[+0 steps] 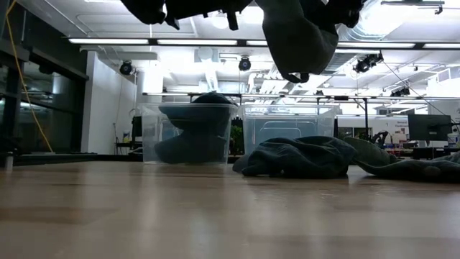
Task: Pick and place caps into container
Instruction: Put the left gray cap into the right transparent container
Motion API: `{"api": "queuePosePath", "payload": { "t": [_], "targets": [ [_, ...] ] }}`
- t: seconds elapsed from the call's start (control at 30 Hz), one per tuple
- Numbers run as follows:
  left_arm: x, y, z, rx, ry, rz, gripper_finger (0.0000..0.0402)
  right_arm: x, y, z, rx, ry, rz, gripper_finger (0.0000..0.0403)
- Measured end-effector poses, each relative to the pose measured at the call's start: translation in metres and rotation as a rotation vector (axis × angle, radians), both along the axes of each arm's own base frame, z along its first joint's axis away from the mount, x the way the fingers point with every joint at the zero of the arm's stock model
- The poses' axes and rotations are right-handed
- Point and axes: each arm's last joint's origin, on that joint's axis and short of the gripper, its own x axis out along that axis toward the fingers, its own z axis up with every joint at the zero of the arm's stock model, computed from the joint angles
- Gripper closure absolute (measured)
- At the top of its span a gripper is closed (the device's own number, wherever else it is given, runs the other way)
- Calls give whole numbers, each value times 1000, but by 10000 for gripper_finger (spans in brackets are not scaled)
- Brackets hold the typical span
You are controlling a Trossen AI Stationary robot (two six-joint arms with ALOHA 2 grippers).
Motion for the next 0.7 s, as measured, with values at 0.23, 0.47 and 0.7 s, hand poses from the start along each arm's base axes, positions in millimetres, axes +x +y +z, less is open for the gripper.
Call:
{"api": "queuePosePath", "payload": {
  "t": [0.23,0.47,0.7],
  "targets": [
    [0,1,-1,30,2,27,286,0,0,0,-5,0,2,401],
    [-8,0,9,103,-28,51,171,0,-1,0,-20,3,-20,402],
    [-37,-5,41,204,-87,121,119,-2,-1,7,-35,-9,-35,402]
  ]
}}
